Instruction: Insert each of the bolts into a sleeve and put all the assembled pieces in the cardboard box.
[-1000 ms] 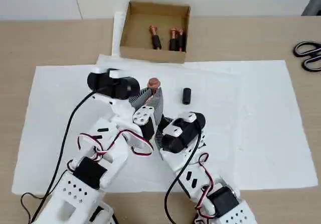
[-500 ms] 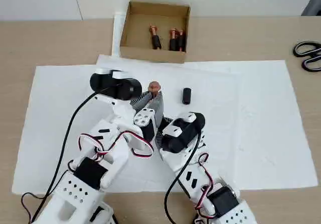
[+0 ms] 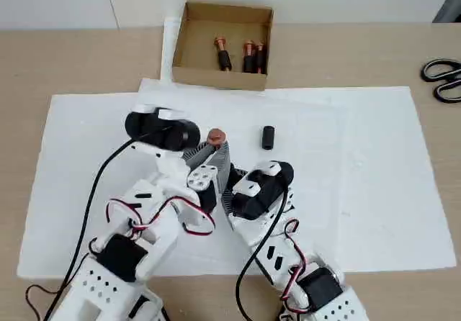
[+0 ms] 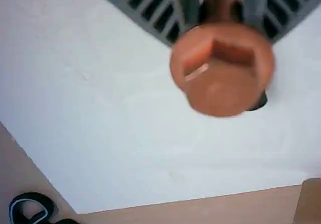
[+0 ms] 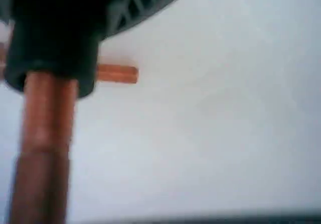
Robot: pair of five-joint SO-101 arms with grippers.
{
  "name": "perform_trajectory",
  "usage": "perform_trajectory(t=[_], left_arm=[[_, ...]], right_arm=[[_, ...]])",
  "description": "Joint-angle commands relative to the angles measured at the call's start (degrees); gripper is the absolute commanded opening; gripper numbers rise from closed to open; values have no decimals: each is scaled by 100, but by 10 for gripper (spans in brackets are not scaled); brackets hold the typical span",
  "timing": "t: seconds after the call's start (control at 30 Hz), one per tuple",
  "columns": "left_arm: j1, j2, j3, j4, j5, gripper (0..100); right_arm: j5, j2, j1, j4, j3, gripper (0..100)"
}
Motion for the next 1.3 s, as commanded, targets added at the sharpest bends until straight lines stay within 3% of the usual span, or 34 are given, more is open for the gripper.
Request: perform_trajectory(t=[0.0, 0.4, 1.0, 1.27], left_arm=[[-18, -141, -31, 44, -202, 6], [-18, -132, 725, -448, -220, 6], [-70, -132, 462, -457, -220, 6], [-176, 642, 101, -440, -202, 6]], right_arm=[[-35, -40, 13, -40, 35, 5], [-35, -40, 13, -40, 35, 5], [-18, -57, 13, -48, 35, 5], [-9, -57, 4, -48, 35, 5]])
